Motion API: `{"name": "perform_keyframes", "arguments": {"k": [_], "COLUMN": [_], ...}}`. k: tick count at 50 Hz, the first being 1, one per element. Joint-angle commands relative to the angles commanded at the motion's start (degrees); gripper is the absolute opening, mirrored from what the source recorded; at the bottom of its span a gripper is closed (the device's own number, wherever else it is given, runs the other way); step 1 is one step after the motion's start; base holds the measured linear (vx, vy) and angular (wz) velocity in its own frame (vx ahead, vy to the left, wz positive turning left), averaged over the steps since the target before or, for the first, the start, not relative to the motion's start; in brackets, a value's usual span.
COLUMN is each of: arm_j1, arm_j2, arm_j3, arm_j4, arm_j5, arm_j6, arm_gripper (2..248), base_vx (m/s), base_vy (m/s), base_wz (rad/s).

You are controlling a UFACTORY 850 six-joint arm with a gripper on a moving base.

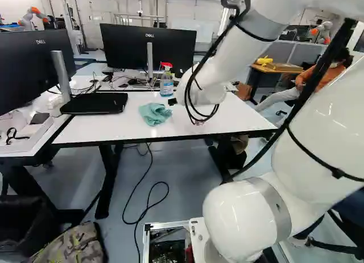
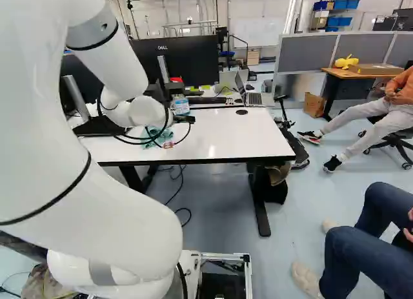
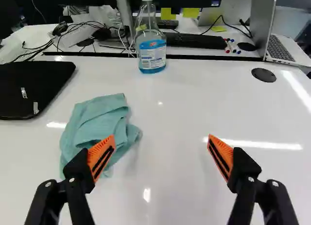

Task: Clean the table with the green towel

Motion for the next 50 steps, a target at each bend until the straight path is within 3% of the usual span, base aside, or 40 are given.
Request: {"name": "perform_keyframes", "arguments": {"k": [24,50], "arm_j1": [-3.21,-5.47], "arm_j2": [4.16,7.08], "arm_j3": [9.94,16.91], "arm_j4": [-0.30,-0.51], "arm_j5": [11.65,19.82], "arm_j6": [0.00,0.00], "arm_gripper": [247,247], "base_vx": [0.000,0.000], "base_vy": [0.000,0.000], "base_wz": [0.000,0.000]}}
